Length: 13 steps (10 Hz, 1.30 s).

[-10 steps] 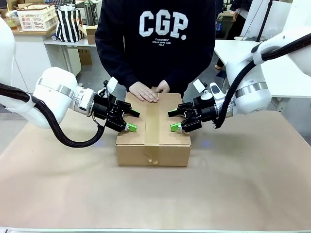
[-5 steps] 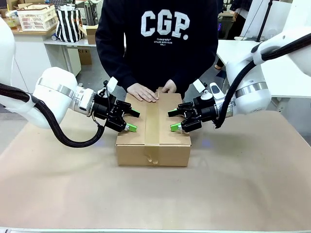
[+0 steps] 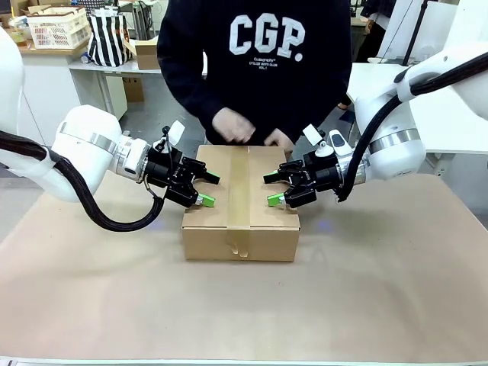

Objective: Pack the gift set into the box.
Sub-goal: Press and hold the closed box until the human finishes sealing it.

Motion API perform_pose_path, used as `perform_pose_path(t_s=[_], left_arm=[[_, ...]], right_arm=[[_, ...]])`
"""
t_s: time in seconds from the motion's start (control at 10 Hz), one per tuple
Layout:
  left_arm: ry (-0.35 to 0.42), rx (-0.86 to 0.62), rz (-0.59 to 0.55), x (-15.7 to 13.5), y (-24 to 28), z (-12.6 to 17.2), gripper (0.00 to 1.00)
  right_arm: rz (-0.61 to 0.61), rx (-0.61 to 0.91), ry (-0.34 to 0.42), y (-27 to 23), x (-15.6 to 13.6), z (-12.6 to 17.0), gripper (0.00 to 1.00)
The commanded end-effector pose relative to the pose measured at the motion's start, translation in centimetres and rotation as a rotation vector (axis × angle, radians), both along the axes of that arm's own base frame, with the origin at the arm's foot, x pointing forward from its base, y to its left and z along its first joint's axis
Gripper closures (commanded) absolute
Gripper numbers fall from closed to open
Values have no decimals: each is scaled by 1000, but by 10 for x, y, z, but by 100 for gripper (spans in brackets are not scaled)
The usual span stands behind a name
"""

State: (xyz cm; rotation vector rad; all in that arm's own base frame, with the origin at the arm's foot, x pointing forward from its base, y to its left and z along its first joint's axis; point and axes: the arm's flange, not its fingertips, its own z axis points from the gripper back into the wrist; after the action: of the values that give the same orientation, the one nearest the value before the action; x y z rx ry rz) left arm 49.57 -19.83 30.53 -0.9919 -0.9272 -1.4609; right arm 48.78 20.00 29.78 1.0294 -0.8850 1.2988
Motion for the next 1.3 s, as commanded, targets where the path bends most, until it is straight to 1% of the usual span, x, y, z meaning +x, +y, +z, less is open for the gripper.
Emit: perform_pose_path(t_s=[0.0,1.2], left_arm=[[0,6,0,-1,-1,-2,0],[0,6,0,-1,-1,-2,0]], right_arm=[[-3,-3,3,0,0,-2,0],[-3,-3,3,0,0,-2,0]])
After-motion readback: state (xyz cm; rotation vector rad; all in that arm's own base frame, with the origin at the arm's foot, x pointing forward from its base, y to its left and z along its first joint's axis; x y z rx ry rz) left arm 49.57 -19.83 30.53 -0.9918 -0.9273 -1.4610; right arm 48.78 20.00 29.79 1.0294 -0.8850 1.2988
